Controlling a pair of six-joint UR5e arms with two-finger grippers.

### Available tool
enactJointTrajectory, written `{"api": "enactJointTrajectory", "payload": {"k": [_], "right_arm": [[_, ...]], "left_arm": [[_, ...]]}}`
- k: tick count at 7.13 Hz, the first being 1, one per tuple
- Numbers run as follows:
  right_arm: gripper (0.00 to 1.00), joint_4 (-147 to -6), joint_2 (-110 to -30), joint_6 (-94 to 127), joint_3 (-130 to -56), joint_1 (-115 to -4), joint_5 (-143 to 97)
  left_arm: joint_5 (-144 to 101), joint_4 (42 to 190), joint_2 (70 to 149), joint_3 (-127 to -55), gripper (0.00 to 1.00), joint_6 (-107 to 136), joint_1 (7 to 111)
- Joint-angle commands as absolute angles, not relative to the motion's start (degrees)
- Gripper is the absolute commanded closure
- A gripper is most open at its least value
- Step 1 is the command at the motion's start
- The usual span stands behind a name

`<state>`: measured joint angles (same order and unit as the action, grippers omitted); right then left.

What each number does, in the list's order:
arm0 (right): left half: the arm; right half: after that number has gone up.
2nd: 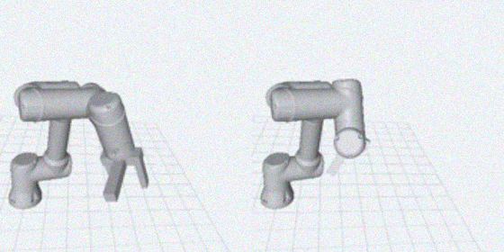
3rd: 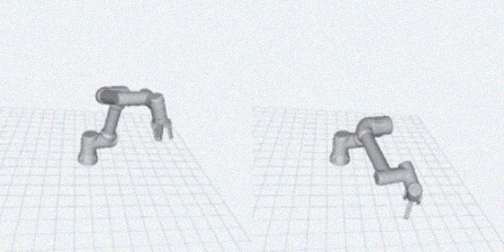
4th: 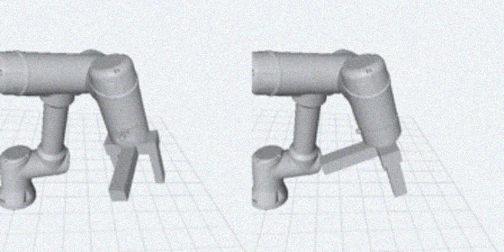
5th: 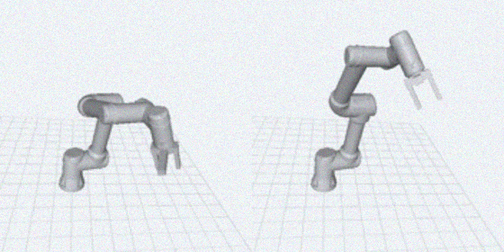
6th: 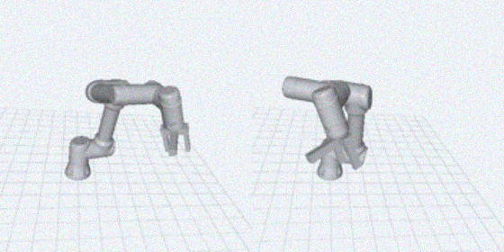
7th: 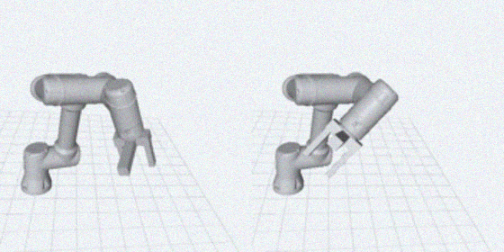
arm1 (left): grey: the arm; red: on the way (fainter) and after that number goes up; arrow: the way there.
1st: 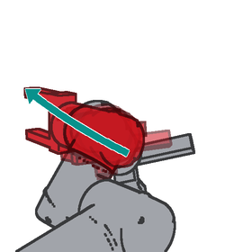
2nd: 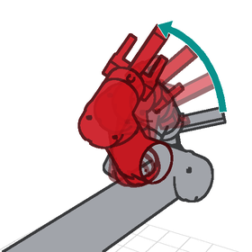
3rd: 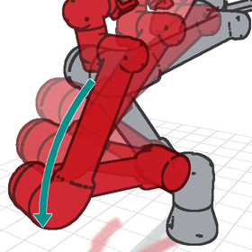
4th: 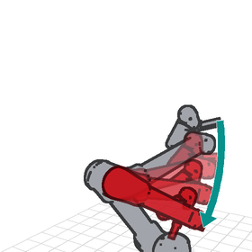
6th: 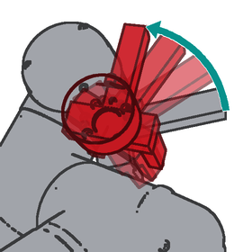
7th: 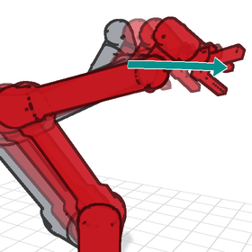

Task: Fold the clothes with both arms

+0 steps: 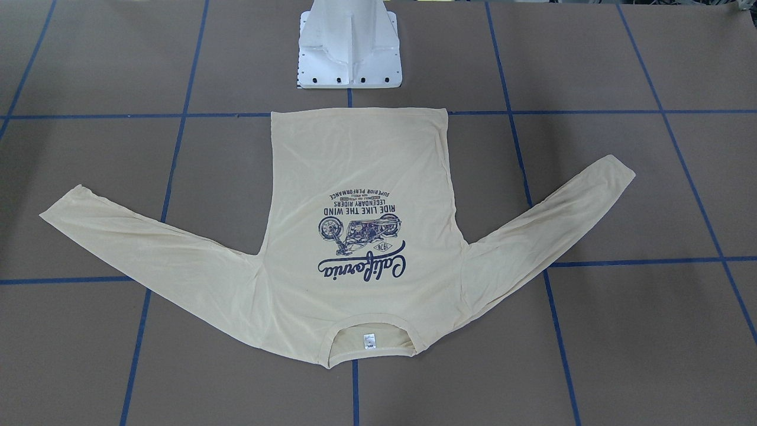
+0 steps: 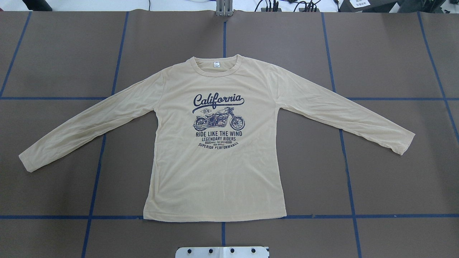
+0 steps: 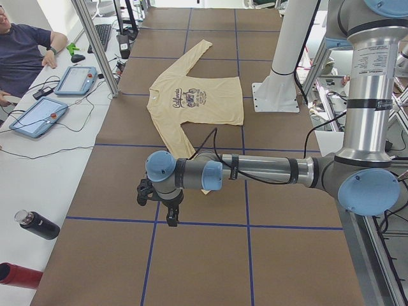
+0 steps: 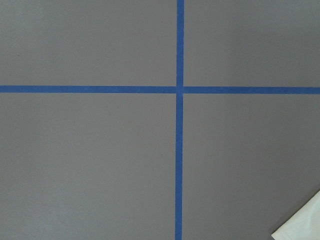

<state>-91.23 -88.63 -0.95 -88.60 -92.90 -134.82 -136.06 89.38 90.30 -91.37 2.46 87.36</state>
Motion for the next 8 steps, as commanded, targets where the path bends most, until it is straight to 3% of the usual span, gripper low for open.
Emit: {"api": "enactJointTrajectory", "payload": {"k": [1,5,8], "right_arm": [[0.0,-91.2,-88.7,-0.9,-88.5,-92.9,-134.7],[0.0,-89.5,-88.2,-1.0,-89.5,-90.3,-134.8],[0.0,-80.1,-87.7,-0.4,-89.8,-86.0,-137.8]], "left_arm": [[-136.1,89.4,90.4,-91.5,0.0,2.5,87.4],[-136.1,89.8,91.0,-93.3,0.0,2.5,87.5],[-134.2,90.2,98.6,-93.6,0.0,2.8,87.4]]}}
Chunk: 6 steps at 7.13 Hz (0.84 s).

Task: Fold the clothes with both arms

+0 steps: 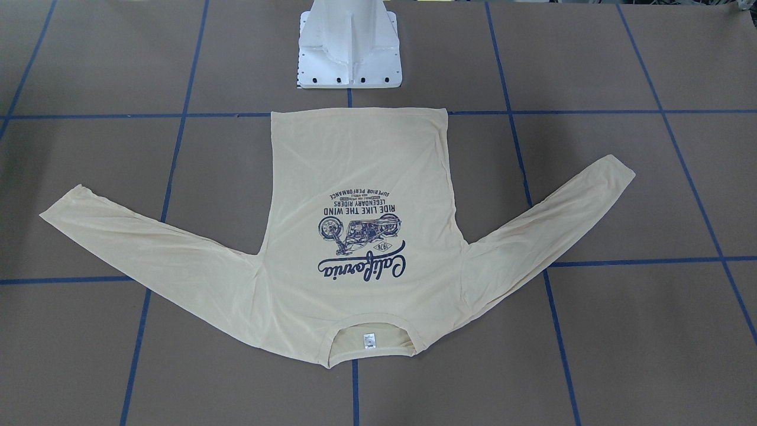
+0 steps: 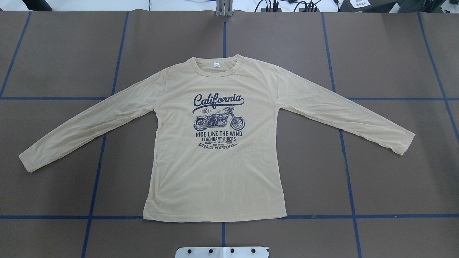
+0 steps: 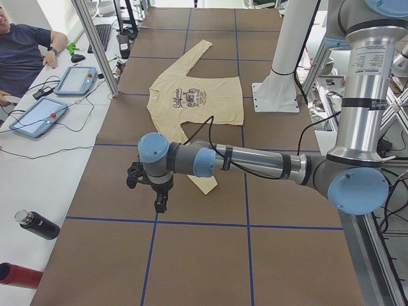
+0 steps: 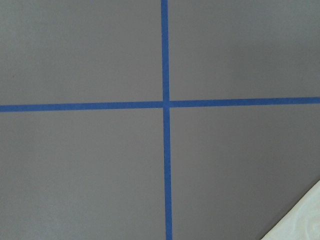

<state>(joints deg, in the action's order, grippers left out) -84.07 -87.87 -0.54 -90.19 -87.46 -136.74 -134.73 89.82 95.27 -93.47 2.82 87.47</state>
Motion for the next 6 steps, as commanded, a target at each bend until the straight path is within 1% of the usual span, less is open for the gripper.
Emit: {"api": "enactJointTrajectory", "payload": {"k": [1,2,4,6], "right_arm": [[0.0,-75.6,-88.6,-0.6,-89.2,-83.5,-138.4],[0.0,-72.4,-88.9,1.2,-89.3,-80.7,-138.3],[0.0,-59.6,-90.3,16.2,-89.4,-73.5,-136.2],[0.0,-56.6,-91.0,28.0,-90.3,-65.3,-131.9]], "left_arm": [[-134.2,94.0,100.7,-93.5,0.0,2.7,86.6],[-134.7,96.5,100.1,-94.2,0.0,3.2,86.1],[-135.6,97.0,99.6,-94.2,0.0,3.1,86.1],[-140.6,97.1,98.1,-94.1,0.0,3.0,86.0]]}}
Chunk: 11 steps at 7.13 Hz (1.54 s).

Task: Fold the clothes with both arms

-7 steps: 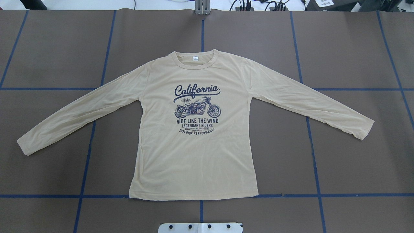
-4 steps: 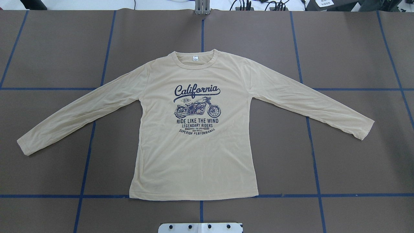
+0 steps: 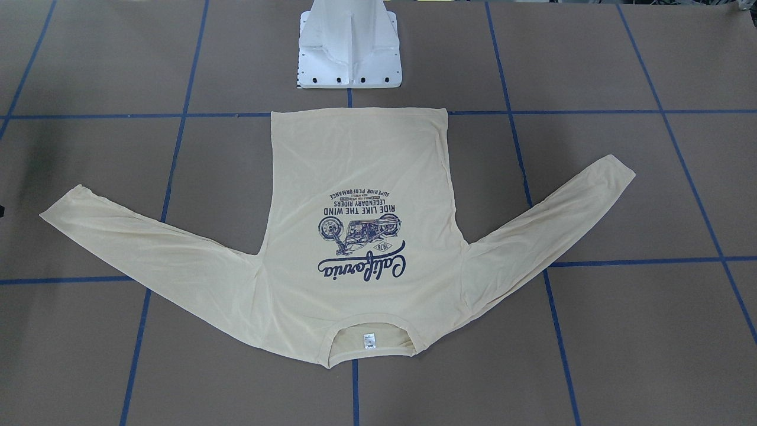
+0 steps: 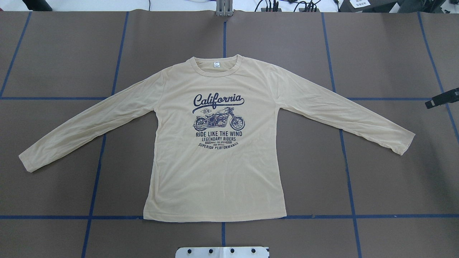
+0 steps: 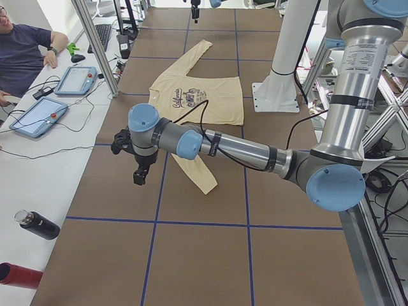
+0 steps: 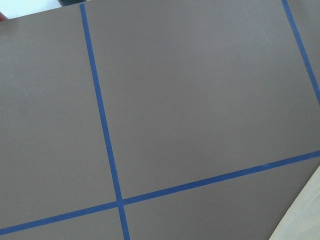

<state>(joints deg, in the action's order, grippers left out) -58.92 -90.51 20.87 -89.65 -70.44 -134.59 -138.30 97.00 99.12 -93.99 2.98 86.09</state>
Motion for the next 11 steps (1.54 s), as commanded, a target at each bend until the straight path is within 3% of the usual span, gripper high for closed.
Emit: {"api": "enactJointTrajectory", "payload": {"k": [1,3,11], "right_arm": [[0.0,-56.0,-93.3,28.2,-91.8,-62.7,-130.5],[0.05,-53.4,-95.7,28.0,-91.7,-61.5,-127.9],[0.03,-54.3,-91.9,27.9,-86.5,-57.9,-128.7]], "left_arm": [[-140.7,97.2,97.4,-94.1,0.0,2.8,86.0],[-141.0,97.2,97.2,-93.9,0.0,2.7,86.0],[-141.2,97.2,97.2,-93.9,0.0,2.9,86.0]]}}
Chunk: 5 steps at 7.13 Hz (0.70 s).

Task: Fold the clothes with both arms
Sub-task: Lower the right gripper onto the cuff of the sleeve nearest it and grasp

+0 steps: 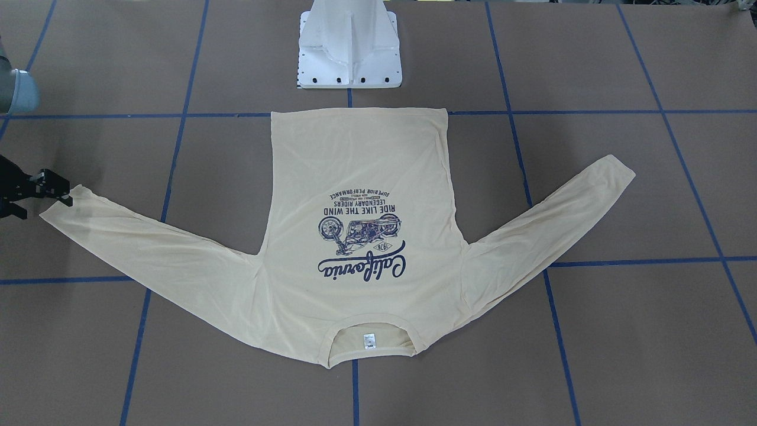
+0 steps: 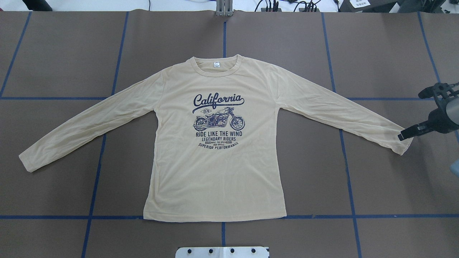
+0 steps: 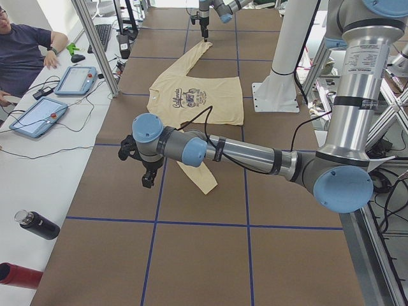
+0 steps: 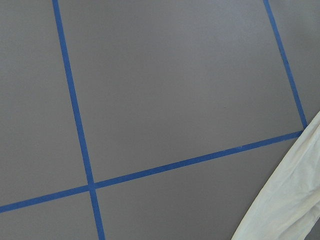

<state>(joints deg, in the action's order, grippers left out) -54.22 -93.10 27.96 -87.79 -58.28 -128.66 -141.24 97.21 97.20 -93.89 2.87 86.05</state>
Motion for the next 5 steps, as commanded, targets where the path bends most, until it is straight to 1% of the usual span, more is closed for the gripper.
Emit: {"api": "enactJointTrajectory", "payload": {"k": [1,4,5], "right_arm": [[0.03,-54.2,-91.6,27.9,-85.5,-57.9,-128.7],[0.04,-54.1,-92.4,27.9,-85.7,-58.0,-129.5],[0.07,-54.1,-92.5,27.9,-85.9,-58.1,-130.4]], "left_arm": [[-141.2,97.2,97.2,-94.0,0.0,2.9,86.0],[-141.2,97.2,97.2,-94.0,0.0,3.0,86.0],[-141.2,97.2,97.2,-94.0,0.0,3.0,86.0]]}}
